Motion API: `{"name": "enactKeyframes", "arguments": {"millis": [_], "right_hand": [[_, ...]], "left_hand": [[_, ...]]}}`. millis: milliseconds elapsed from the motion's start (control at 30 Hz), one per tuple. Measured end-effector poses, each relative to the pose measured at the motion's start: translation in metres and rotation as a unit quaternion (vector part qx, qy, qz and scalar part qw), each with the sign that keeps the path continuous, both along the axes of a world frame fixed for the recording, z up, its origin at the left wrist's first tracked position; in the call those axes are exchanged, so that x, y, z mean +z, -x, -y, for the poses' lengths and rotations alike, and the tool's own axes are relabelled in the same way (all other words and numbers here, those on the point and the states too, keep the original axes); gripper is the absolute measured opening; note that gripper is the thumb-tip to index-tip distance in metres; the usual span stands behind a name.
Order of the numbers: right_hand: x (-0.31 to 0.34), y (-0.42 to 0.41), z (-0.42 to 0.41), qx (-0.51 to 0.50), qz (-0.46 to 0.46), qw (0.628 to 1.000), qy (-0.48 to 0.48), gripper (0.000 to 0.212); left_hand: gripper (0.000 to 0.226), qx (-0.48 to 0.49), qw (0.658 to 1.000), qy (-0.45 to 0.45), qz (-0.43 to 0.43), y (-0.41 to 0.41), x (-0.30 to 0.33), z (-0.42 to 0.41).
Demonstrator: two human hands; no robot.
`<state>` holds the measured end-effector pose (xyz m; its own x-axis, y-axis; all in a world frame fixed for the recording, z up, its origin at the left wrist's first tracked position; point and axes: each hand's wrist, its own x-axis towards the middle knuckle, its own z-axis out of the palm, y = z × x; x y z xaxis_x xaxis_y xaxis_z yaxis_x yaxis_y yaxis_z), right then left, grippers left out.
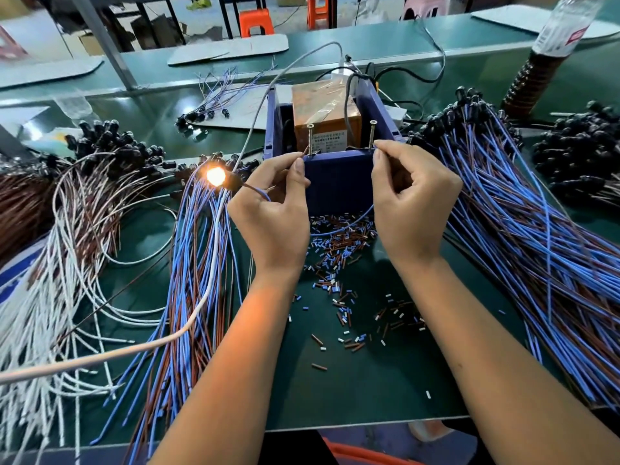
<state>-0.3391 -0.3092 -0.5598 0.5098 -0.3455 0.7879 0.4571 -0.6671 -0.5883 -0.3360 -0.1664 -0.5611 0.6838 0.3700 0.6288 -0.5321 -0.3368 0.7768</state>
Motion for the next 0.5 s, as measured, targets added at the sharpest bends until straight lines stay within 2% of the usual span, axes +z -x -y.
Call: {"name": "enactKeyframes", "arguments": {"millis": [367, 500], "right_hand": [[-0.003, 0.0, 0.003, 0.016, -0.011, 0.999, -0.033, 0.017], [0.001, 0.007, 0.013, 0.027, -0.032, 0.997, -0.067, 0.016]], "left_hand": [[0.009, 0.007, 1.0, 0.013, -0.006, 0.001, -0.001, -0.003], [0.009, 0.025, 0.998, 0.062, -0.006, 0.006, 0.003, -0.004]]}}
